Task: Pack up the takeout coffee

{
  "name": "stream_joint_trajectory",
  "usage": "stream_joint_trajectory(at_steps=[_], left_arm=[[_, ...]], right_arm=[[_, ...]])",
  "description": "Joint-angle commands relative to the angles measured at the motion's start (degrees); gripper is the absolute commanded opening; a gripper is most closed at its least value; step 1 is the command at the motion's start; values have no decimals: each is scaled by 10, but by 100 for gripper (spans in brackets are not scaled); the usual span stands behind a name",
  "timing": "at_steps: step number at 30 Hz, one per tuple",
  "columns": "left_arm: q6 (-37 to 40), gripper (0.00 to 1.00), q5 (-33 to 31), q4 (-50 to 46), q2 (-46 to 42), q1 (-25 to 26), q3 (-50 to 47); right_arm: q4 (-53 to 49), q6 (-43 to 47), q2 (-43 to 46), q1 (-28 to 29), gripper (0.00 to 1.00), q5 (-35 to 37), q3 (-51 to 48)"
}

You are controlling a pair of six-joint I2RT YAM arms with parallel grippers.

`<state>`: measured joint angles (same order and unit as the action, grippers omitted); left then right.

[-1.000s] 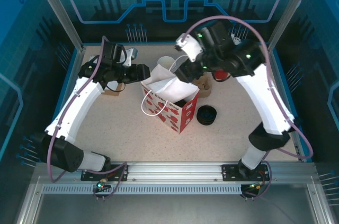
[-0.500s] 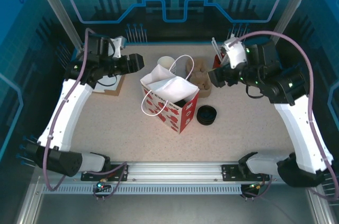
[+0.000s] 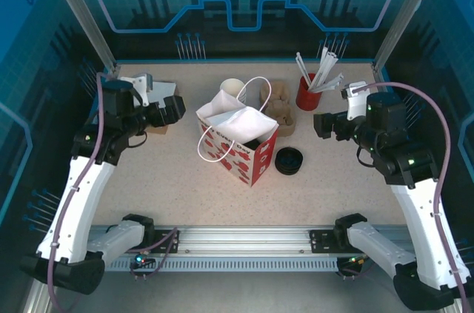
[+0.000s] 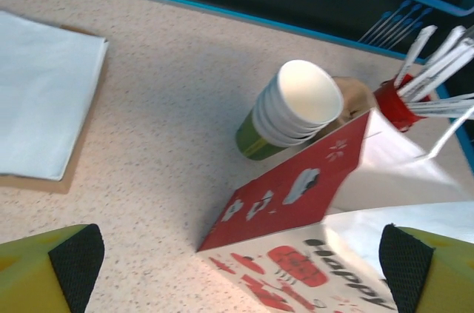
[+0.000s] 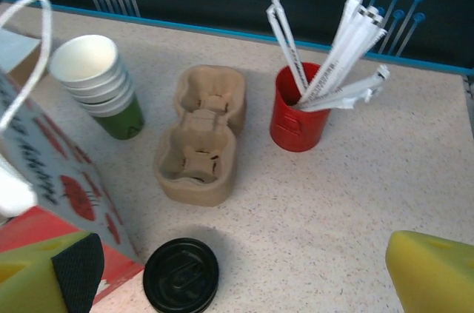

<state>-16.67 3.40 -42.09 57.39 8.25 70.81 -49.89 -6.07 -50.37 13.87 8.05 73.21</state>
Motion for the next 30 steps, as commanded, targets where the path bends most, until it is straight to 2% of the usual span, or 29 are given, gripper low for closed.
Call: stream_joint_trajectory(at_steps=[1,9,14,17,24,30], left_arm=[[19,99,-51,34,-27,-8,-41],[42,99,-117,106,-69,-13,-155],[52,99,-151,152,-74,-19,-217],[68,99,-148,189,-73,-22,-256],[74,99,-153,273,-47,-29,-330],[68,99,-169,385,-35,-29,-402]], right_arm=[[65,-24,19,-25,100,38,-53],[164,-44,61,-83,100,65,-217],[249,-29,83,-95,100,57,-317],[309,-19,84,-98,100,70,-368],[469,-6,21,-102,100,45,-464],[640,-14,-34,-102,100,40,-533]])
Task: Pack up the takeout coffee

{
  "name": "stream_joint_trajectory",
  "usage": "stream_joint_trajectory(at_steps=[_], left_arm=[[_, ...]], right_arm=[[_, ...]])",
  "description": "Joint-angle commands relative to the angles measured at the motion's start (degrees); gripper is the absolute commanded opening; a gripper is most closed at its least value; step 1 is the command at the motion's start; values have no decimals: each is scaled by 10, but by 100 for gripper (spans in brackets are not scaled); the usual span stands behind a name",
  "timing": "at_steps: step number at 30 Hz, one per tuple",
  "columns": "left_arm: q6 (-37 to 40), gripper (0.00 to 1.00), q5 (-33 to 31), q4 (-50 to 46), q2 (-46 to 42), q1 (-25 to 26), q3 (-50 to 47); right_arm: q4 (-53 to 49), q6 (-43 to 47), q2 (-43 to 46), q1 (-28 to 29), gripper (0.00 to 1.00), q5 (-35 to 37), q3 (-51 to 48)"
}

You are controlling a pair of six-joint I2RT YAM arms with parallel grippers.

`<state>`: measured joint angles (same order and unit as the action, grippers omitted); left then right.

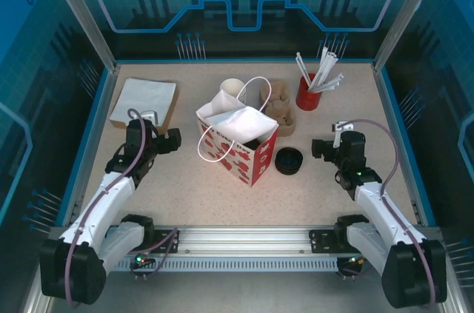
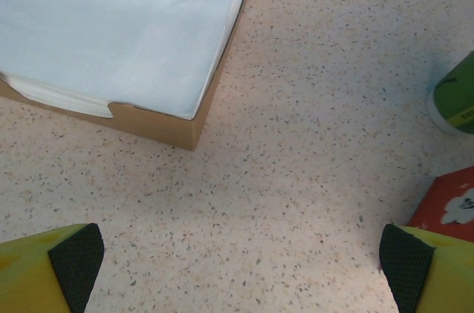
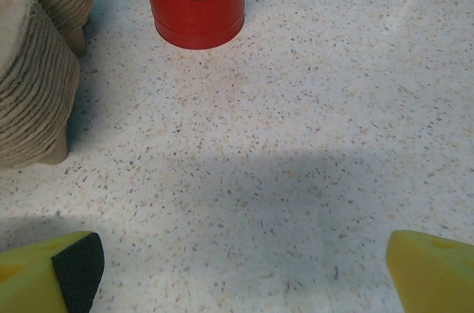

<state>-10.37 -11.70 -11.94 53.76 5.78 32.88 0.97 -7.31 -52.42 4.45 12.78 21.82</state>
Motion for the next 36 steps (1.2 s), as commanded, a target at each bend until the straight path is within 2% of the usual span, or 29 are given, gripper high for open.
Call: stream_joint_trajectory(at_steps=[1,11,14,22,25,36], left_arm=[[7,99,-18,102,2,-4,-34],[52,99,-9,219,22,-6,-100],[56,99,-5,251,26,-7,-118],[69,99,19,292,35,-10,-141],[76,99,27,302,40,-13,-143],[100,99,63,433,126,-34,-152]], right_arm=[[160,0,-25,-8,100,-6,-27],[351,12,-179,-9,100,-36,-30],[375,51,-218,-8,100,-58,-9],[509,84,-334,-8,100,-98,-17],[443,62,-336,-22,100,-95,18],[439,65,-336,-19,100,-87,19]])
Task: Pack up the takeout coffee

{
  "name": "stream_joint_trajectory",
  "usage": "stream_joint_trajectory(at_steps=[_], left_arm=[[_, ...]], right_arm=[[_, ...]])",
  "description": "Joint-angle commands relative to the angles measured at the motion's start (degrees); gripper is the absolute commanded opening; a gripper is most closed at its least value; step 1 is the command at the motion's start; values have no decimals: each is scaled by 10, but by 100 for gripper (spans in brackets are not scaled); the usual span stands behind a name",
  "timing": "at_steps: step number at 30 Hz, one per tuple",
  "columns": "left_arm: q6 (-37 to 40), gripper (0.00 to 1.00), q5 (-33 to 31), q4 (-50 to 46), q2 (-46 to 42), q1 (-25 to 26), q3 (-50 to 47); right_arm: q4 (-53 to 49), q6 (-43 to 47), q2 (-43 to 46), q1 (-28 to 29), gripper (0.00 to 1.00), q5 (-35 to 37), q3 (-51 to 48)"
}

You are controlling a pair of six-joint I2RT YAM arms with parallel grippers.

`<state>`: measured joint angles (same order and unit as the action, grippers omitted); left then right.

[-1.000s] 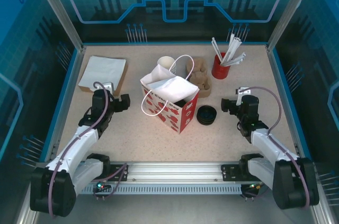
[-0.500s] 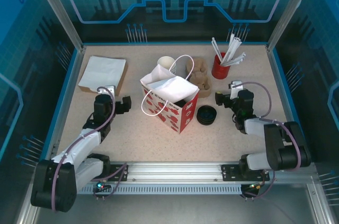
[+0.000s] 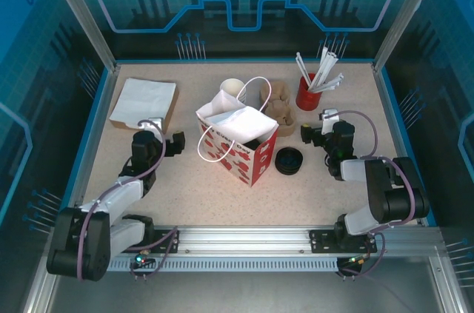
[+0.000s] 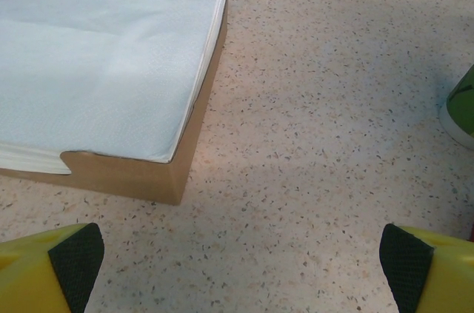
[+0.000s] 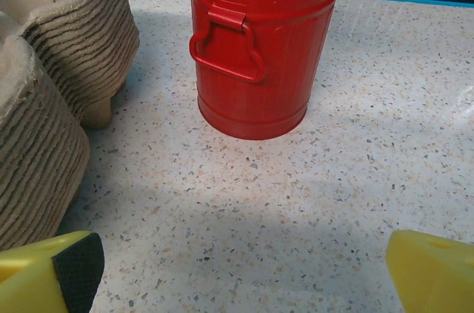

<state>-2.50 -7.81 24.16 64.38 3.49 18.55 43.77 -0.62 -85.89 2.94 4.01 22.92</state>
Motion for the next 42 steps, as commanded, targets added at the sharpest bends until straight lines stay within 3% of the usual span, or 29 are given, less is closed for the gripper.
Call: stream_joint_trajectory(at_steps=[1,8,15,21,42], left_arm=[[23,99,30,84,33,-14,-5],[38,99,78,175,125,-24,22],[46,99,80,284,221,-24,11],[24,99,73,208,224,-38,52],[20,99,75,210,225,-44,52]], right_arm=[[11,-2,-2,-3,100,1,9],[10,0,-2,0,100,6,10],[9,0,-2,0,100,7,10],[8,0,-2,0,100,7,11],[-2,11,-4,7,100,2,18]])
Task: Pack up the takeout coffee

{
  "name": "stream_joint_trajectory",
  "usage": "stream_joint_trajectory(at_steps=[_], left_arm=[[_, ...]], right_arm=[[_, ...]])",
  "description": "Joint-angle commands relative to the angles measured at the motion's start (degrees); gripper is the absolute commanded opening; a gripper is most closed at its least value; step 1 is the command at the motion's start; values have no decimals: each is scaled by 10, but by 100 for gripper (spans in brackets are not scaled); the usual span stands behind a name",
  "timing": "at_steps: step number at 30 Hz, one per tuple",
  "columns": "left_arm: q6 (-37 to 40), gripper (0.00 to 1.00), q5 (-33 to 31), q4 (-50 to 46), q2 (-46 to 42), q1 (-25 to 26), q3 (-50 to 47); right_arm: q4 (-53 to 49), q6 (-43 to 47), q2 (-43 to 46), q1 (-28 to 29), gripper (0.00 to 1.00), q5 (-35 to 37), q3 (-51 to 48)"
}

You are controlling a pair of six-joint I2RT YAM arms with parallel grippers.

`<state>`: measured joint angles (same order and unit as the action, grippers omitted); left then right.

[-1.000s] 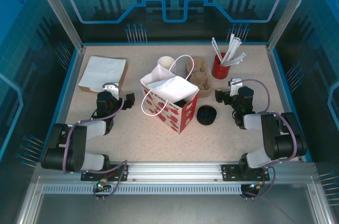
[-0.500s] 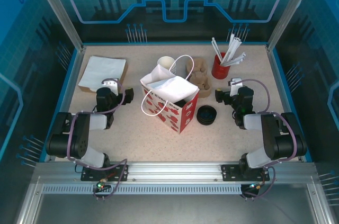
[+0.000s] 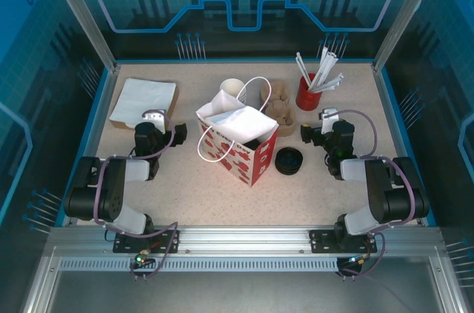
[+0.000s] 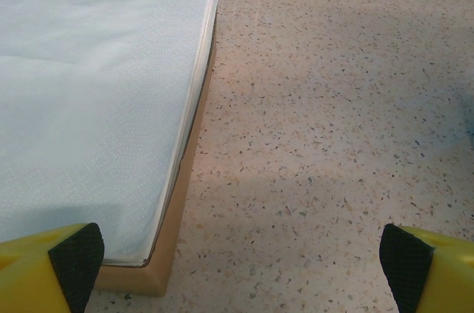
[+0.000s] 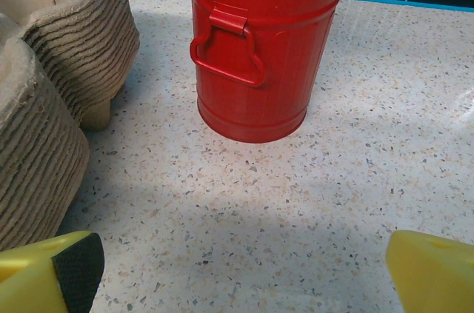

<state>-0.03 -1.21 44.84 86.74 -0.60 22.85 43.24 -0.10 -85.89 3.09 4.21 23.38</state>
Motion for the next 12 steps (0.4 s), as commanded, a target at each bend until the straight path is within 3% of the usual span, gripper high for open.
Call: stream_joint_trajectory(at_steps=[1,12], left_arm=[[-5,99,9,4,2,-3,9],[-5,99,9,4,3,-3,9]], right_arm=[[3,5,-4,5,100,0,13],[2,5,-4,5,100,-2,13]])
